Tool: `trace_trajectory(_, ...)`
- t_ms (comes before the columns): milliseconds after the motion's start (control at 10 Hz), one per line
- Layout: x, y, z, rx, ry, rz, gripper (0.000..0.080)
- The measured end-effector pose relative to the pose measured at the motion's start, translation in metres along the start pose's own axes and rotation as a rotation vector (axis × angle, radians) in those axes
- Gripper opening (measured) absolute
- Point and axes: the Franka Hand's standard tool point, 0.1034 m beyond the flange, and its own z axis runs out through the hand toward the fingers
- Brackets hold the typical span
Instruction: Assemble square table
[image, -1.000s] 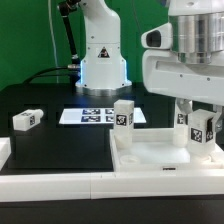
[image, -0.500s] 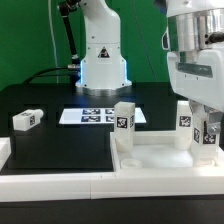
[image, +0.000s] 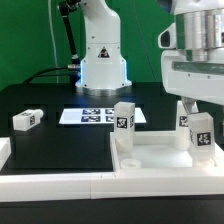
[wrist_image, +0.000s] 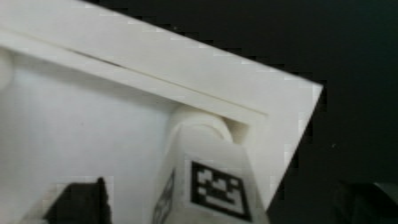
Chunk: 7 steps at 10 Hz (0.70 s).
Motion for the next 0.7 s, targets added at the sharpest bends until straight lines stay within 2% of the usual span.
trace_trajectory(100,0.002,0.001,0.001,0.003,0.000,-0.051,0.0641)
trace_trajectory(400,0.004,0.002,0.001,0.000,0.003,-0.281,0.0648)
trace_trajectory(600,0.015,0.004,0.003,0.038,0.014,-0.478,0.0649)
trace_trajectory(700,0.013,0.005,0.004,0.037,0.012,-0.552,0.0649)
